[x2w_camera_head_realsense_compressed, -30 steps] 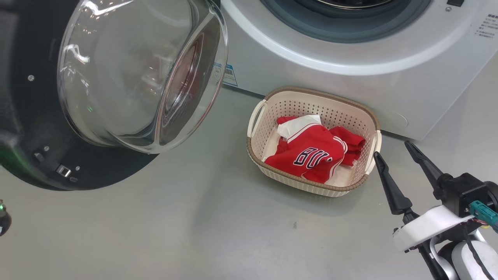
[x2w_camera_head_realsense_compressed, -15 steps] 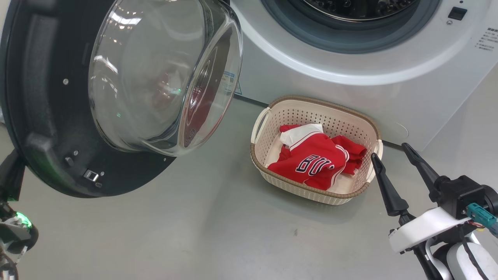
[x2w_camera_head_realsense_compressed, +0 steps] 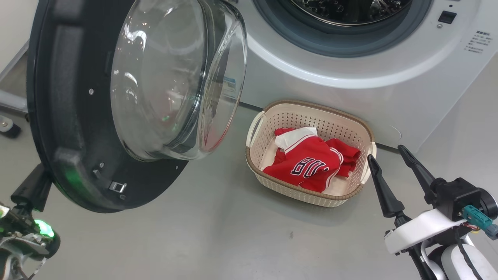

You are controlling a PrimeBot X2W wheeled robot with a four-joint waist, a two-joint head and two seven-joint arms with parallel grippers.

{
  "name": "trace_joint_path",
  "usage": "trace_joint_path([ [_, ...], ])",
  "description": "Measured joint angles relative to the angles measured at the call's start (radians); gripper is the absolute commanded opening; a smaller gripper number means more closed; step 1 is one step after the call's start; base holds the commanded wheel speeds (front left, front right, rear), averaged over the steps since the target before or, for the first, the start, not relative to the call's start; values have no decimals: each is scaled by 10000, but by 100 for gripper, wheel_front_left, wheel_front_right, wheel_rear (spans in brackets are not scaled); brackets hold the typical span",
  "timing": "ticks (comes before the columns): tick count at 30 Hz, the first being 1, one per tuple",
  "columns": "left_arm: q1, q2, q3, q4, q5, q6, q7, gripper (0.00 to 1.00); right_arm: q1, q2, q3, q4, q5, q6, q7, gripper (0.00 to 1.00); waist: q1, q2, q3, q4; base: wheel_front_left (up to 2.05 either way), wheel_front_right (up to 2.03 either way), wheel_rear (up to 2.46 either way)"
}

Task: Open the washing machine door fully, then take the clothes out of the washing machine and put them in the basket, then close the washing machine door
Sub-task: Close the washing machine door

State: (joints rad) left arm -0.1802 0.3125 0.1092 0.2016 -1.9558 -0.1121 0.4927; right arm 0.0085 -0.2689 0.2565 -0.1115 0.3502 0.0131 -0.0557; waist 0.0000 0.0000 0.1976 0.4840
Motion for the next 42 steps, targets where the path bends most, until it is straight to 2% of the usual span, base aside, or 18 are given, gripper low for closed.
trace_joint_path([
  [10, 751, -357, -389, -1300, -82, -77, 704, 0, -1, 111, 15, 155, 29, -58, -130, 100, 0, 0, -43, -387, 0, 0, 0],
  [23, 1309, -439, -961, -2619, 6, -79, 1371, 0, -55, 295, 125, 276, 29, -58, -291, 100, 0, 0, -100, -993, 0, 0, 0],
  [42, 1496, -832, -1344, -3593, 56, -79, 1680, 0, -269, 573, 184, 656, 173, -58, -556, 100, 0, 0, -18, -2888, 0, 0, 0],
])
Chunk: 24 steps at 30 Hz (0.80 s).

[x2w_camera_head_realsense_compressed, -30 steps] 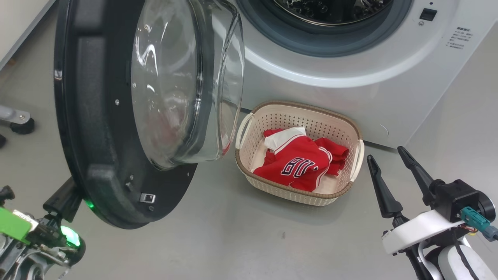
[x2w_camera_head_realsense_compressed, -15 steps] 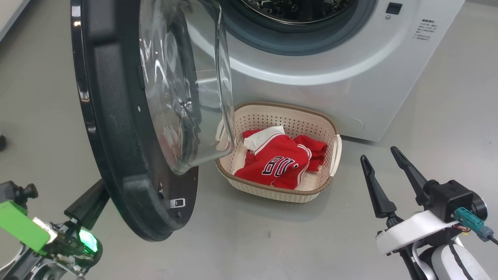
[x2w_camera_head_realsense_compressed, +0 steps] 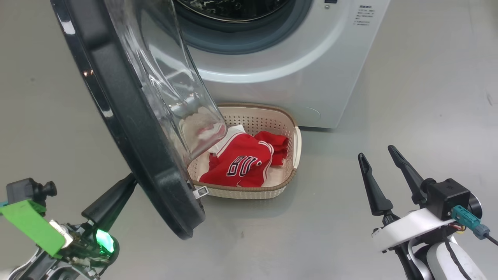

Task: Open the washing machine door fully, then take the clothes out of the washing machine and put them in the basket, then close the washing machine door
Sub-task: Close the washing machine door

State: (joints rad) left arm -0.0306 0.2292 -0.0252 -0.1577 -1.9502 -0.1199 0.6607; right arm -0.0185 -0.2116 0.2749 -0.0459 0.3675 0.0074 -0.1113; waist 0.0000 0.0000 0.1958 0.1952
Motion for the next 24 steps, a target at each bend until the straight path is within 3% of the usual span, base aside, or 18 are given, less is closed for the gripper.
trace_joint_path([
  [14, -286, -274, -307, -84, 123, -2, 42, 0, -184, 98, 35, 138, 17, 15, -140, 100, 0, 0, 175, -1312, 0, 0, 0],
  [24, -1481, -575, -527, 115, 566, 10, -111, 0, -385, 142, -15, 121, 105, 88, -267, 100, 0, 0, 683, -2098, 0, 0, 0],
])
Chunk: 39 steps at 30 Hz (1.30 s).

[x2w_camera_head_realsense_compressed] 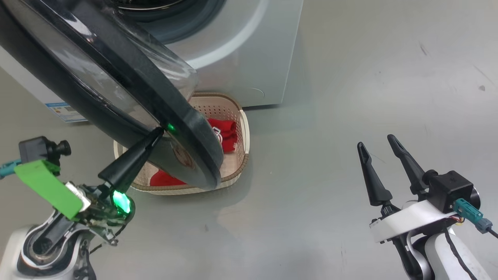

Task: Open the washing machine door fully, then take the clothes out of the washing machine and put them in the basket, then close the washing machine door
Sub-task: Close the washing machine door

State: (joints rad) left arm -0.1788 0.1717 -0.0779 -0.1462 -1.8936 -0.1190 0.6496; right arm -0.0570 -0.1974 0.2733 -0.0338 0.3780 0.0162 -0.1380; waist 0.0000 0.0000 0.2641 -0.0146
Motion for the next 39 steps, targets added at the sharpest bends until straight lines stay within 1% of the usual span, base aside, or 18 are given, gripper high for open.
trace_joint_path([
  [5, -881, -38, -79, 217, 104, 270, -186, 0, -145, 4, -48, -15, 42, 6, -86, 100, 0, 0, 436, -287, 0, 0, 0],
  [11, -2006, -178, -96, 499, 155, 535, -401, 0, -509, 92, -36, -29, 90, 138, -190, 100, 0, 0, 985, -639, 0, 0, 0],
  [16, -2977, -270, 42, 880, 550, 648, -713, 0, -801, 107, -42, 13, 109, 182, -313, 100, 0, 0, 1405, -987, 0, 0, 0],
  [19, -3553, -380, 134, 1198, 660, 711, -986, 0, -940, 146, -44, 90, 180, 267, -405, 100, 0, 0, 1619, -1218, 0, 0, 0],
  [23, -4229, -479, 203, 1649, 788, 715, -1315, 0, -1094, 201, -69, 199, 190, 268, -499, 100, 0, 0, 1864, -1529, 0, 0, 0],
  [25, -4552, -562, 259, 1910, 1024, 715, -1513, 0, -1151, 219, -82, 291, 192, 286, -527, 100, 0, 0, 1976, -1666, 0, 0, 0],
  [27, -4854, -589, 351, 2171, 1260, 715, -1724, 0, -1227, 230, -88, 359, 196, 345, -539, 100, 0, 0, 2075, -1796, 0, 0, 0],
  [31, -5350, -591, 493, 2709, 1438, 713, -2123, 0, -1337, 272, -90, 477, 278, 357, -623, 100, 0, 0, 2238, -2025, 0, 0, 0],
  [34, -5664, -621, 589, 3070, 1783, 708, -2441, 0, -1429, 299, -96, 562, 282, 384, -696, 100, 0, 0, 2332, -2165, 0, 0, 0],
  [39, -6334, -830, 660, 3831, 1998, 596, -3039, 0, -1447, 311, -186, 727, 291, 385, -767, 100, 1, 0, 2445, -2277, 0, 0, 0],
])
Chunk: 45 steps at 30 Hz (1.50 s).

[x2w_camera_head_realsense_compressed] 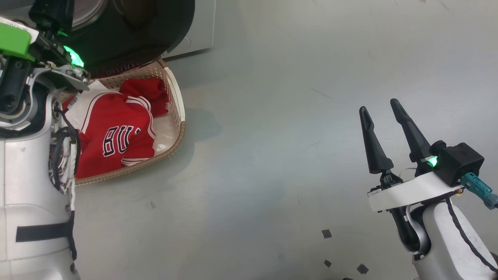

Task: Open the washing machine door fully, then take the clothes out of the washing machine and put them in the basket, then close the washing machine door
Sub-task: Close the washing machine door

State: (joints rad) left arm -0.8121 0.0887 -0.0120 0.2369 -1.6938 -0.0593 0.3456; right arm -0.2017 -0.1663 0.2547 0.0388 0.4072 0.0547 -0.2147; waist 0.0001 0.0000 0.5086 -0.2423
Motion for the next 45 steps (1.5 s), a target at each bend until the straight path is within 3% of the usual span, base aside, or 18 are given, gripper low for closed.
trace_joint_path([
  [16, -1153, 125, 234, 1547, 738, -295, -1020, 0, -261, 268, 288, 545, 61, 226, -123, 100, 0, 0, -35, -507, 0, 0, 0],
  [25, -1347, 94, 190, 2065, 865, -433, -1035, 0, -263, 284, 123, 704, 102, 226, -197, 100, 0, 0, -44, -604, 0, 0, 0],
  [35, -646, -171, 194, 1908, 341, -610, -610, 0, -265, 280, -63, 823, 105, 221, -244, 100, 0, 0, -152, -330, 0, 0, 0],
  [44, 872, -357, 1014, 767, -176, -610, -1011, 0, -264, 150, -228, 895, 98, 221, -288, 100, 0, 0, -324, 149, 0, 0, 0],
  [45, 1000, -384, 1116, 627, -178, -610, -1145, 4, -262, 140, -247, 905, 96, 221, -288, 100, -1, 0, -353, 210, 0, 0, 0],
])
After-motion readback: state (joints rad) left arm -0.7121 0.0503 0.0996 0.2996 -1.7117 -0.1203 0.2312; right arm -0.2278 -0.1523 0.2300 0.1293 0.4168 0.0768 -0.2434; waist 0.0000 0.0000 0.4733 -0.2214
